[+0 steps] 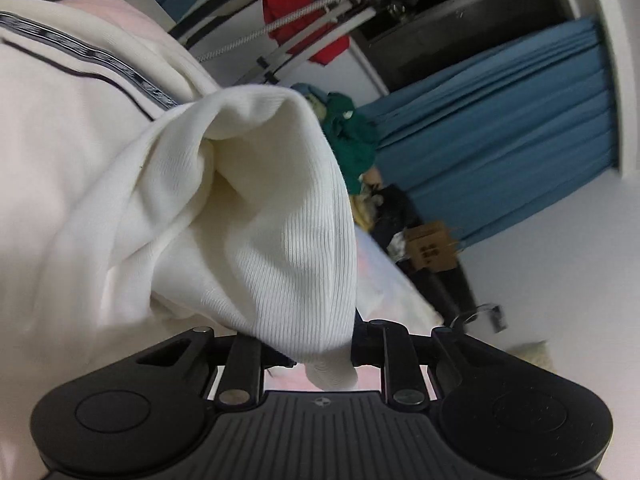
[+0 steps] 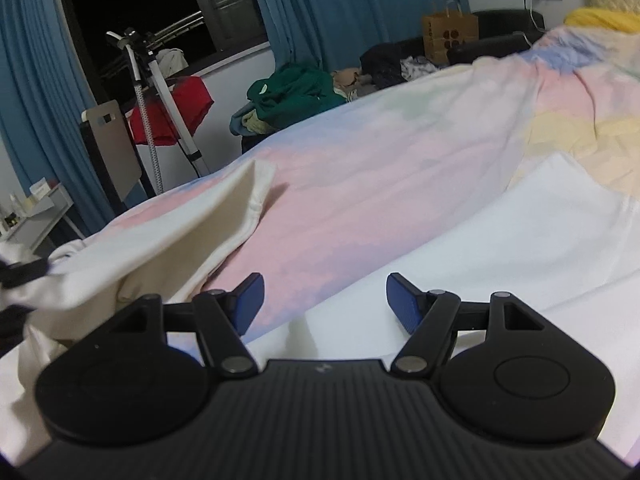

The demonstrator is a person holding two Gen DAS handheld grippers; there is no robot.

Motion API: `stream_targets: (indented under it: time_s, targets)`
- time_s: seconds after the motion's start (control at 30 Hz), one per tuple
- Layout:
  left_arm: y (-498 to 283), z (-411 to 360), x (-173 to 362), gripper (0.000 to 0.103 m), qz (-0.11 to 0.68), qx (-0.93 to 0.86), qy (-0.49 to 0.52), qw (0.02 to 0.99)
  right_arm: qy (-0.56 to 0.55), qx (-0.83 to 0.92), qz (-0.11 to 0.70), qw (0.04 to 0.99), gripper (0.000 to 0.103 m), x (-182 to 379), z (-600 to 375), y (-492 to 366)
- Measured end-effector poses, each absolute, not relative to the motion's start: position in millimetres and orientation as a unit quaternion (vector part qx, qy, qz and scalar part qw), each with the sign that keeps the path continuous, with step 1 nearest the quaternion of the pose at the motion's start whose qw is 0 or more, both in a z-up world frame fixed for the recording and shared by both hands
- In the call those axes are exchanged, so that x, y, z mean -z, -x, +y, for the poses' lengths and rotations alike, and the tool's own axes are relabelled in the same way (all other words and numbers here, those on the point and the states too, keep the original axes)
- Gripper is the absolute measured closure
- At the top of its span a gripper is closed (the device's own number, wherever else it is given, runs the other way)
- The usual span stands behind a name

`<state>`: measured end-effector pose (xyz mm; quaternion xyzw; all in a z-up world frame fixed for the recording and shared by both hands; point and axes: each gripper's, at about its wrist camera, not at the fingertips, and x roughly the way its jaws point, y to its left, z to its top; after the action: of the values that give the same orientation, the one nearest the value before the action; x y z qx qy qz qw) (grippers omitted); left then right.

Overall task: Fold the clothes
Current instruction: 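Grasp the ribbed cuff with the left gripper and lift it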

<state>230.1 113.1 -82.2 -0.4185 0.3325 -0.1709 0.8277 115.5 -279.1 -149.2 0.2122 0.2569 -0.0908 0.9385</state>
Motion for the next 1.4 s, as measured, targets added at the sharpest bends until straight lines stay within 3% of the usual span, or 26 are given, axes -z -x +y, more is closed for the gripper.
stream_targets:
  time_s: [0.33,0.53,0.73,1.0,1.13,1.23,1.4]
  targets:
    - [-148.1,129.4,120.2,0.082,0.402,0.103,0.409,0.813,-0.326,-0.034,0.248,0.912,0.032,152.6,-284.5,-106.6]
    - [-140.7,128.2,123.2,0.081,0.389,0.085,0.409,0.821,-0.386,-0.098,0.268,0.878,0.033,163.1,-284.4,-106.0]
    - [-139.3,124.8,124.7,0.080,0.391,0.067,0.370,0.840,-0.436,-0.084,0.292,0.847,0.045,177.7,-296.6,-114.7]
    - [-155.5,126.8,138.6,0.080,0.407,0.076,0.338,0.845,-0.508,-0.042,0.300,0.806,0.046,201.1,-314.7,-175.9]
    - [-158.6,130.2,142.3,0.080,0.400,0.091,0.337,0.848,-0.496,-0.081,0.321,0.803,0.046,206.0,-286.4,-209.7]
    - [-157.2,138.6,144.8,0.080,0.390,0.104,0.347,0.846,-0.434,-0.024,0.367,0.822,0.054,204.3,-260.6,-228.9]
    - [-155.0,156.0,157.1,0.080,0.389,0.111,0.401,0.822,-0.365,0.035,0.362,0.857,0.052,181.7,-237.5,-215.2]
